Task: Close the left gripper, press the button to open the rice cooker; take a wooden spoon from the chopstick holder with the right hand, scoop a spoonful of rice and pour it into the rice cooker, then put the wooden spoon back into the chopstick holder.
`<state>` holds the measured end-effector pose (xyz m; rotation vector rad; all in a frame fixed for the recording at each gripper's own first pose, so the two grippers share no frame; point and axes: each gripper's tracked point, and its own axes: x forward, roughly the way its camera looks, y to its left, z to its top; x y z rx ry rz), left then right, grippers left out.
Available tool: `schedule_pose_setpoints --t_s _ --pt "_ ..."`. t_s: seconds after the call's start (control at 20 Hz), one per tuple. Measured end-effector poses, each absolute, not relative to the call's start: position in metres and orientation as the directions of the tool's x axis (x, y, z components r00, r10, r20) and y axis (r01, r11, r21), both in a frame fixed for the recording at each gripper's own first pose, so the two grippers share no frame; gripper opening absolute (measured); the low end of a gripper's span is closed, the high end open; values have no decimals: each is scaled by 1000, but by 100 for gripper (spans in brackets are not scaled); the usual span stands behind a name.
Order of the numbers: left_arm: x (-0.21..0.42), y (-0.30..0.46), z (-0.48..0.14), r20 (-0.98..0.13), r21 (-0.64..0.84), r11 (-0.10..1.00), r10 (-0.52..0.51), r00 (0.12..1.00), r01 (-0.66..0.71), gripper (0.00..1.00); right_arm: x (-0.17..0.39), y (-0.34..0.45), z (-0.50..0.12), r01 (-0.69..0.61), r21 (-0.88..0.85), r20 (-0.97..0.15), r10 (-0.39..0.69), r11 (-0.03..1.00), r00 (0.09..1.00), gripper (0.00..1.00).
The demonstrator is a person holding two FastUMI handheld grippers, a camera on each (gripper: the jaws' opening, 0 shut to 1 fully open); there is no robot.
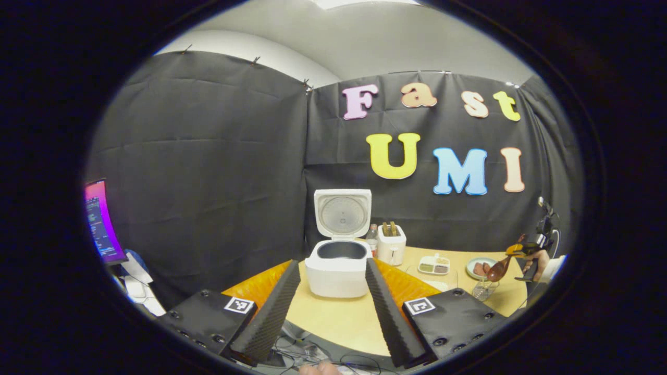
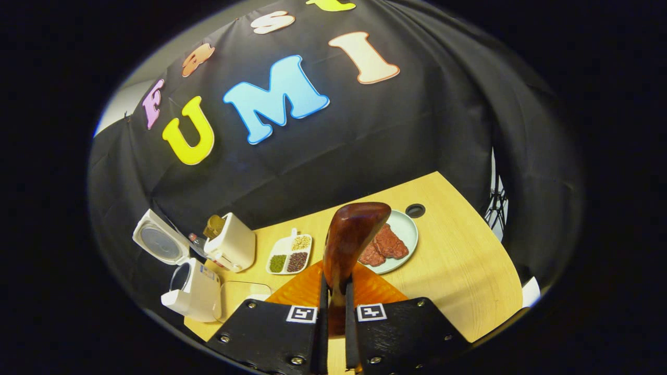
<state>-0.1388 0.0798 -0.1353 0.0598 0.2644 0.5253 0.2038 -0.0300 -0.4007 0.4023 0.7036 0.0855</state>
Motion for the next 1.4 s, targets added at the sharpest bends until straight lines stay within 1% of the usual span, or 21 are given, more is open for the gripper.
schedule_pose_setpoints --t_s 0.25,0.4,0.45,0.5,0.85,1.1,1.2,1.25,1.3,1.35,1.4 --pt "-135 64 -143 -261 146 855 518 815 -497 84 207 -25 -442 68 372 -656 211 926 724 14" --pt "-134 58 -144 -268 164 855 518 812 -491 84 202 -24 -456 77 373 -673 212 925 708 13" --pt "-133 57 -145 -273 167 856 518 811 -490 89 201 -25 -459 79 371 -677 211 925 705 14" --pt "-132 55 -146 -277 166 857 515 811 -488 84 199 -27 -464 84 369 -682 208 925 701 14" --pt "-115 41 -143 -280 176 877 480 831 -447 84 183 -33 -479 129 423 -701 234 897 673 13" --pt "-107 34 -144 -272 172 889 457 847 -424 84 173 -35 -469 121 439 -690 248 890 680 15" --pt "-105 31 -143 -271 165 893 449 852 -418 84 170 -37 -465 124 450 -685 254 884 683 20" --pt "-104 32 -143 -271 162 895 445 853 -415 84 169 -39 -463 129 456 -687 256 881 680 20" --pt "-104 32 -144 -268 158 897 442 856 -414 84 164 -43 -462 135 453 -690 251 881 679 26" --pt "-103 32 -143 -264 153 899 438 859 -411 89 161 -47 -461 141 450 -693 246 882 678 29" --pt "-102 32 -143 -259 150 901 432 864 -406 89 155 -48 -459 143 455 -692 248 879 678 34"
